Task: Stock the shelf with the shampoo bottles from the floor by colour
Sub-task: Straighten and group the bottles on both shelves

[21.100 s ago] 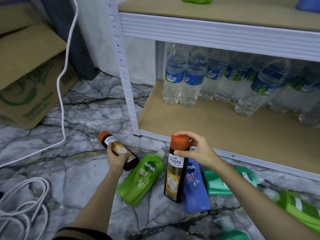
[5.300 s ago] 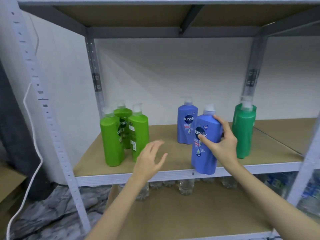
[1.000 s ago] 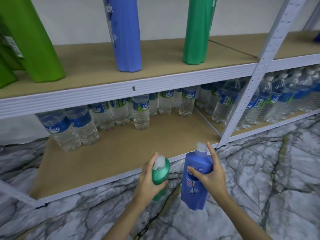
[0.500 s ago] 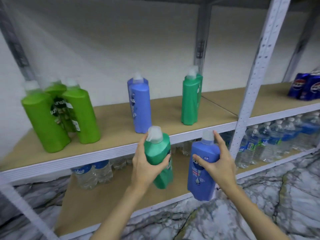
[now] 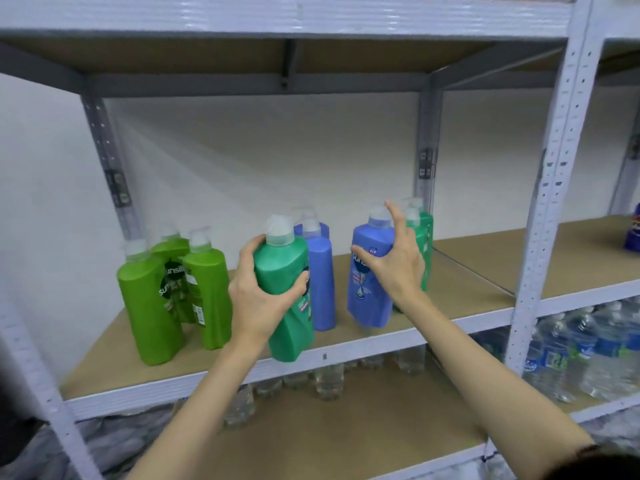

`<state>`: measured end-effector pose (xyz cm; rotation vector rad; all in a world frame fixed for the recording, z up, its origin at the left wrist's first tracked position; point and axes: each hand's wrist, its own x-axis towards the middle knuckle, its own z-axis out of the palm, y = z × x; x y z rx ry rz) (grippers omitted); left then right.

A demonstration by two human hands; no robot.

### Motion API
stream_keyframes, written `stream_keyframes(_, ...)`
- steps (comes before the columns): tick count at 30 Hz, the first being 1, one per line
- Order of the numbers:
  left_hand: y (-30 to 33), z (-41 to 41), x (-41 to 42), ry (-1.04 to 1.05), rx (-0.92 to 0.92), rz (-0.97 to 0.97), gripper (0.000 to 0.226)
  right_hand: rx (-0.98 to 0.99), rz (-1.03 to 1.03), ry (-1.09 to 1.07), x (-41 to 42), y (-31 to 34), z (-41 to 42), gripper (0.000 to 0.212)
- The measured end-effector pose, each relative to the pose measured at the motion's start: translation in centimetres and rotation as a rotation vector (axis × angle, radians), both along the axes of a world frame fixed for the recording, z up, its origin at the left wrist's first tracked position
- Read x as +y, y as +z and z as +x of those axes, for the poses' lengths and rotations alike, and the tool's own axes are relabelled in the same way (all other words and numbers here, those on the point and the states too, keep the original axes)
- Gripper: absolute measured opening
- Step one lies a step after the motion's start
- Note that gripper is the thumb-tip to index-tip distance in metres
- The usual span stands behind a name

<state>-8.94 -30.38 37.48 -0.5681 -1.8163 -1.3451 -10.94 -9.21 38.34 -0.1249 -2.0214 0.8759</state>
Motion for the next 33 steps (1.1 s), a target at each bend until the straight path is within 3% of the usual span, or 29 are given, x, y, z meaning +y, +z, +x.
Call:
stream_keyframes(16,-1.1,-3.6,0.3,-0.130,-0.160,0.121,0.063,-0.190,0.122,-0.037,-0.5,-2.4,-7.6,0.094)
stream_keyframes(21,-1.1,-3.7,1.1,-0.204,-0.196,0.153,0.062,-0.234,0.037,0.155,0.8,-2.2,-6.6,0.100)
stream_keyframes(25,-0.9,-3.2,2.4,-0.265,-0.230,0.117,0.063,-0.037,-0.075,0.300,1.1,-4.8,-1.5,0.087)
stream_keyframes(28,-0.9,-2.8,4.2,-0.323,-0.260,0.064,0.064,-0.190,-0.188,0.644,1.1,-8.0,3.3,0.098)
stream_keyframes(30,-0.9,-2.5,5.9,-0.389,-0.290,0.038,0.064,-0.276,-0.173,0.735,1.4,-9.5,4.8,0.107)
stream_keyframes(33,-1.0,-1.7,8.7,-0.476,-0.308,0.052,0.059,-0.230,-0.264,0.800,2.5,-10.5,5.7,0.113)
